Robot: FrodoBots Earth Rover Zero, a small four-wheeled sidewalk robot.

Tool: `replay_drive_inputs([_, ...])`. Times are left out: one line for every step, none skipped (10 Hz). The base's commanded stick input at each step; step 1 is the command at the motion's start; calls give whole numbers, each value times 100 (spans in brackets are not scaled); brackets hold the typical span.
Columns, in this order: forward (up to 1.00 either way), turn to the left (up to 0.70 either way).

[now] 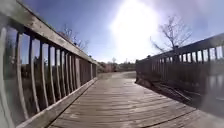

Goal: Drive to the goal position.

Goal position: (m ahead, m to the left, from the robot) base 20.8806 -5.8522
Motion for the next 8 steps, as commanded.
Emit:
replay_drive_inputs([70,0])
replay_drive_inputs([70,0])
replay_drive_inputs([70,0])
replay_drive_inputs([70,0])
replay_drive_inputs([70,0])
replay_drive_inputs([63,0])
replay_drive_inputs([56,0])
replay_drive_inputs([50,0])
